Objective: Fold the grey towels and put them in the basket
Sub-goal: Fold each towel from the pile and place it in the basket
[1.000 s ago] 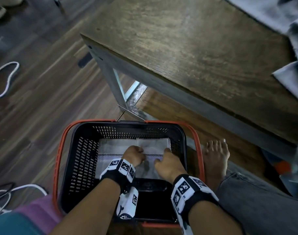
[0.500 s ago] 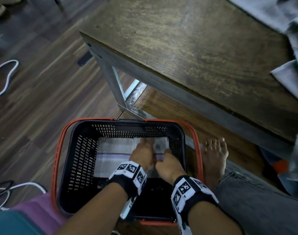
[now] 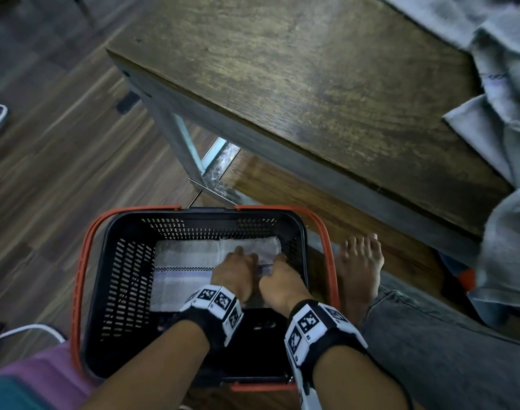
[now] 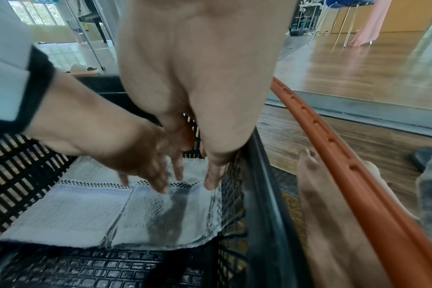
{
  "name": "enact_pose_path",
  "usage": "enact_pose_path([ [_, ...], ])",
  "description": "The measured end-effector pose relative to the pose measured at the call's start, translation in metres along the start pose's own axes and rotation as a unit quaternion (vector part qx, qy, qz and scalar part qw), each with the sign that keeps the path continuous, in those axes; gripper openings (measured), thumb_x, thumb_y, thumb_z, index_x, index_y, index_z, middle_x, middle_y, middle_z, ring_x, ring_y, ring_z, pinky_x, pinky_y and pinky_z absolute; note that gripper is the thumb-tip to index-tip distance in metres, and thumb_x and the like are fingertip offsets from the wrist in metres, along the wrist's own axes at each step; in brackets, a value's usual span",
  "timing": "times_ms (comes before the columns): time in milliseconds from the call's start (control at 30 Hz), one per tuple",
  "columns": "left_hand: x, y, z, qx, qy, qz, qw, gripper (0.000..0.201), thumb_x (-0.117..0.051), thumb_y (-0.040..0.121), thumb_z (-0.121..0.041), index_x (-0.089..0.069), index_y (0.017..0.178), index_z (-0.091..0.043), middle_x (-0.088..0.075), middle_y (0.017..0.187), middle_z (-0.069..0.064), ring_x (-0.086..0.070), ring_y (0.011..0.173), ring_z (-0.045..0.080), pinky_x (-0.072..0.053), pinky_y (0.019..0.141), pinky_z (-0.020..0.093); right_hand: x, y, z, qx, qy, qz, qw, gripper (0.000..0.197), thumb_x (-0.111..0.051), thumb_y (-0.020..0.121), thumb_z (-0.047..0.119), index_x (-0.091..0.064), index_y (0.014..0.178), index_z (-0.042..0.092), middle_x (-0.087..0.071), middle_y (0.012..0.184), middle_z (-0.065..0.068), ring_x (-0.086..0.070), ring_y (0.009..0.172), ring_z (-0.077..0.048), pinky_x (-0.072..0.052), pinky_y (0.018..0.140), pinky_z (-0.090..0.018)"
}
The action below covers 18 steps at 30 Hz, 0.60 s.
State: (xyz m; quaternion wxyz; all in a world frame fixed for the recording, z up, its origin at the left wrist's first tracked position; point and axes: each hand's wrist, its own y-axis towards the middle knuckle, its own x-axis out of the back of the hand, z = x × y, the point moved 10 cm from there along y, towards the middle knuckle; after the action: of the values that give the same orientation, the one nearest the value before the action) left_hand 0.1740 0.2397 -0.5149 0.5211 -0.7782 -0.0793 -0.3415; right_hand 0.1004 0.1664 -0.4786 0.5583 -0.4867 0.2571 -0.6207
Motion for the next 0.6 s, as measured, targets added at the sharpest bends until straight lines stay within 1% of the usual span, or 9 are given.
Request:
enact_pose_path([
  [67,0.0,-0.005,0.019,0.061,0.005,0.001,0.998,0.06,-0.068,0.088,-0.019,-0.041,0.142,-0.023,-0.032,0.146,0.007,-0.039,0.134,0.03,-0.045,0.106,0.049,0.0,-0.001,0.0,0.004,-0.006,0.007,1.0,0.072,-0.042,0.099,0.012,-0.007,0.162,0.01,-0.032,0.161,-0.018,-0.04,0.142,-0.032,-0.038,0.099,-0.028],
  [133,-0.004,-0.007,0.026,0.065,0.003,0.026,0.998,0.065,-0.068,0.089,-0.016,-0.036,0.146,-0.022,-0.027,0.151,0.005,-0.04,0.135,0.032,-0.045,0.106,0.05,-0.001,-0.003,0.0,0.008,-0.002,0.015,1.0,0.071,-0.042,0.099,0.013,-0.008,0.162,0.012,-0.032,0.161,-0.016,-0.043,0.14,-0.03,-0.035,0.09,-0.023],
  [200,-0.003,-0.007,0.028,0.052,-0.006,0.033,0.998,0.062,-0.065,0.091,-0.016,-0.037,0.146,-0.02,-0.027,0.153,0.004,-0.044,0.134,0.033,-0.045,0.105,0.049,-0.001,-0.005,0.002,0.014,0.001,0.018,1.0,0.071,-0.042,0.1,0.014,-0.009,0.162,0.014,-0.033,0.16,-0.016,-0.045,0.139,-0.03,-0.034,0.09,-0.023],
  [267,0.004,-0.007,0.028,0.052,-0.001,0.015,0.999,0.055,-0.064,0.091,-0.02,-0.044,0.142,-0.017,-0.034,0.146,0.007,-0.048,0.13,0.032,-0.047,0.104,0.048,0.0,-0.007,0.002,0.018,0.003,0.022,1.0,0.069,-0.04,0.1,0.014,-0.01,0.162,0.015,-0.032,0.161,-0.015,-0.043,0.14,-0.03,-0.032,0.091,-0.023],
  [333,0.007,-0.008,0.024,0.041,0.007,-0.009,0.999,0.041,-0.061,0.091,-0.025,-0.055,0.13,-0.014,-0.048,0.133,0.009,-0.055,0.12,0.03,-0.05,0.098,0.045,0.001,-0.009,0.003,0.02,-0.001,0.025,0.999,0.067,-0.039,0.1,0.013,-0.014,0.161,0.014,-0.035,0.159,-0.016,-0.044,0.138,-0.031,-0.033,0.09,-0.023],
  [367,0.002,-0.009,0.022,0.032,0.015,0.002,0.999,0.035,-0.06,0.091,-0.026,-0.06,0.123,-0.013,-0.056,0.127,0.01,-0.059,0.114,0.03,-0.052,0.094,0.043,0.001,-0.01,0.004,0.022,-0.003,0.028,0.999,0.065,-0.039,0.099,0.012,-0.016,0.161,0.013,-0.038,0.156,-0.018,-0.046,0.136,-0.032,-0.035,0.089,-0.025],
  [433,-0.017,-0.011,0.022,0.025,0.009,0.068,0.997,0.033,-0.059,0.092,-0.03,-0.066,0.116,-0.01,-0.067,0.118,0.012,-0.065,0.104,0.03,-0.055,0.091,0.041,0.002,-0.014,0.006,0.026,-0.015,0.033,0.999,0.064,-0.039,0.098,0.012,-0.019,0.159,0.011,-0.043,0.152,-0.02,-0.049,0.133,-0.034,-0.04,0.092,-0.03],
  [500,-0.033,-0.014,0.024,0.023,-0.007,0.127,0.992,0.036,-0.057,0.094,-0.032,-0.068,0.119,-0.009,-0.069,0.116,0.013,-0.066,0.103,0.029,-0.054,0.094,0.041,0.004,-0.018,0.009,0.032,-0.035,0.037,0.998,0.063,-0.039,0.097,0.013,-0.023,0.158,0.012,-0.045,0.149,-0.021,-0.05,0.133,-0.036,-0.042,0.098,-0.035],
  [600,-0.033,-0.02,0.022,0.027,0.011,0.155,0.988,0.035,-0.053,0.097,-0.028,-0.066,0.122,-0.007,-0.067,0.115,0.01,-0.065,0.101,0.027,-0.053,0.09,0.035,0.011,-0.024,0.016,0.05,-0.056,0.033,0.997,0.061,-0.039,0.095,0.01,-0.028,0.155,0.012,-0.047,0.147,-0.021,-0.053,0.126,-0.035,-0.044,0.094,-0.036],
])
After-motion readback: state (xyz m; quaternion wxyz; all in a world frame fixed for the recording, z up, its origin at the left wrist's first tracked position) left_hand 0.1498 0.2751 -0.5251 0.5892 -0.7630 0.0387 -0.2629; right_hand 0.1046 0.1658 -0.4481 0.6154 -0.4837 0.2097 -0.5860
